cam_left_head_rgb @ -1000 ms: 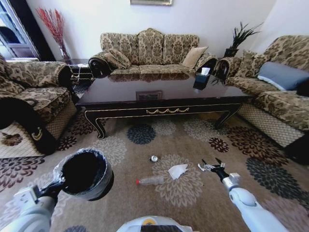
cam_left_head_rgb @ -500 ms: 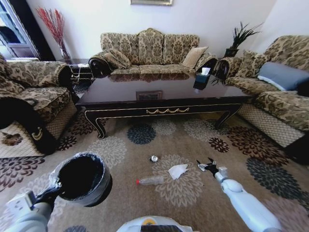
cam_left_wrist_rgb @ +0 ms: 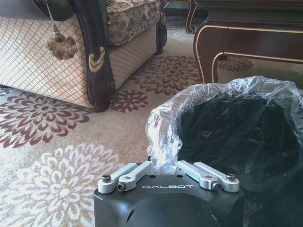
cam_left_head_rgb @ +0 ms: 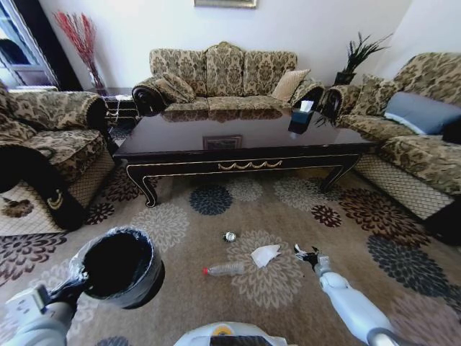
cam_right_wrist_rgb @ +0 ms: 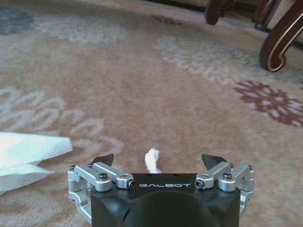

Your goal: Move to the front of the table and pick up the trash from the floor, then place it into the trash bin.

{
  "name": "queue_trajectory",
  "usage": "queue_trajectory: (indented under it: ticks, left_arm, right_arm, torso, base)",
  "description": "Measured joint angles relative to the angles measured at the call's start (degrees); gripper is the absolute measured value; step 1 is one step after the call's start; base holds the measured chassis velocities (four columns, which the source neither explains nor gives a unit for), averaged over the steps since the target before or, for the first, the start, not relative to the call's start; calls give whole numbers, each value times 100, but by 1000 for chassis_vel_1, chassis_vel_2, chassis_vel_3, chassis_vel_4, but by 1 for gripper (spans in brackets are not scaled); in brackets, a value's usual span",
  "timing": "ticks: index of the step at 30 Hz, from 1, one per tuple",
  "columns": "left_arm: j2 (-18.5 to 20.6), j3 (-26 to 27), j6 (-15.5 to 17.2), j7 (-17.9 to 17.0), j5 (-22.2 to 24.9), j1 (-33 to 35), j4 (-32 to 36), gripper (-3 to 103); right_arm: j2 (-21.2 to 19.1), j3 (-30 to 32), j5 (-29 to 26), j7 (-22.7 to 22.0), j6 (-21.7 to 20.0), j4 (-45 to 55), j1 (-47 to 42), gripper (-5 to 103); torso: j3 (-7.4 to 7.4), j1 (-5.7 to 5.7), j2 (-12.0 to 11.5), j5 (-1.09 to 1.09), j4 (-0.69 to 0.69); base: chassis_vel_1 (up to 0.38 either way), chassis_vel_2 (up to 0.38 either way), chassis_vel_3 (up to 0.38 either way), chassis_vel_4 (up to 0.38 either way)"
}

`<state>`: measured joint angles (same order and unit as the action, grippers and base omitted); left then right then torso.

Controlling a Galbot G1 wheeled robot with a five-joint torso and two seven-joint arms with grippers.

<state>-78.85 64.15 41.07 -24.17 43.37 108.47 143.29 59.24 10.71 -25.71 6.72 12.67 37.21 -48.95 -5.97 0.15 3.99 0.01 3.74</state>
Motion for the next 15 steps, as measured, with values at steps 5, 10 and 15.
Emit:
queue_trajectory:
  ticks: [5,10,15]
  left_arm:
    - [10,38,0,-2,6,-5,-2,3]
    - [-9,40,0,-6,12,-8,-5,3]
    - [9,65,-1,-10,52,-26,-4,3]
  right_arm:
    - [217,-36,212,40,46,-388,295,100]
    - [404,-44,334,-58,37,-584,409,103]
    - [521,-36,360,-293,-98,-648,431,91]
  torso:
    - [0,0,0,0,-1]
    - [0,0,0,0,-1]
    - [0,0,0,0,-1]
  base:
    - [0,0,0,0]
    - [0,0,0,0]
    - [0,0,0,0]
